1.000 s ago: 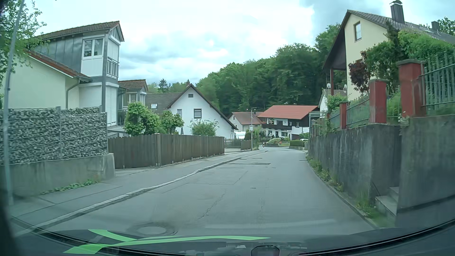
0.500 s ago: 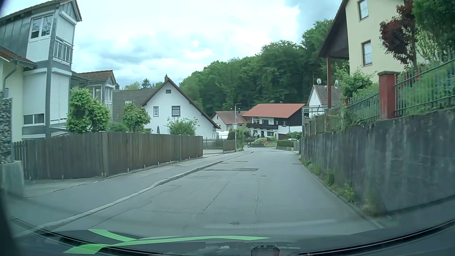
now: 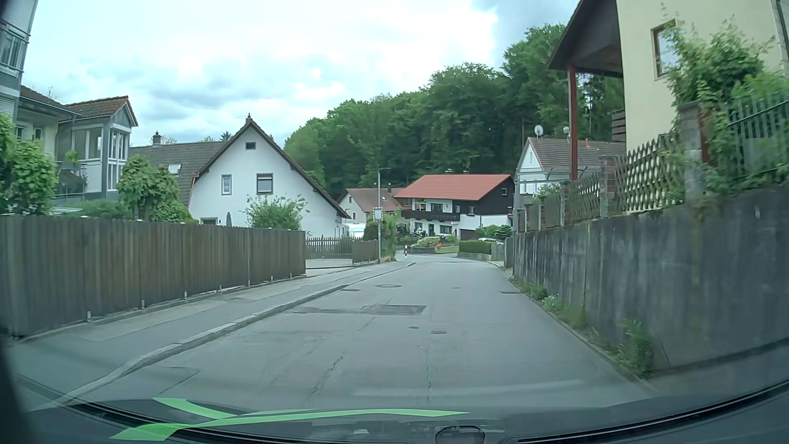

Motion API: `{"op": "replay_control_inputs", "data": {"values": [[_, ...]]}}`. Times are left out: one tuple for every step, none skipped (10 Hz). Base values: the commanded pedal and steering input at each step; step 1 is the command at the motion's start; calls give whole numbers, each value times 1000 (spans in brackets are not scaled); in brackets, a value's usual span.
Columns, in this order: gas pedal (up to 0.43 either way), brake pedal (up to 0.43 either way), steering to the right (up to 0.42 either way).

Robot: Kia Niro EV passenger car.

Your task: Follow the waypoints while adhering to traffic rules and regulations

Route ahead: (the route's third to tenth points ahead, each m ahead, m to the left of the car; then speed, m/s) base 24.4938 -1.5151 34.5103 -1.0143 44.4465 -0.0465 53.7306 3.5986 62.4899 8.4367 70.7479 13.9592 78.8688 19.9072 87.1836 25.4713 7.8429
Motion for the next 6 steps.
{"op": "replay_control_inputs", "data": {"values": [[0, 171, 48], [0, 195, 45], [0, 207, 41], [0, 220, 35], [0, 238, 30], [0, 262, 24]]}}
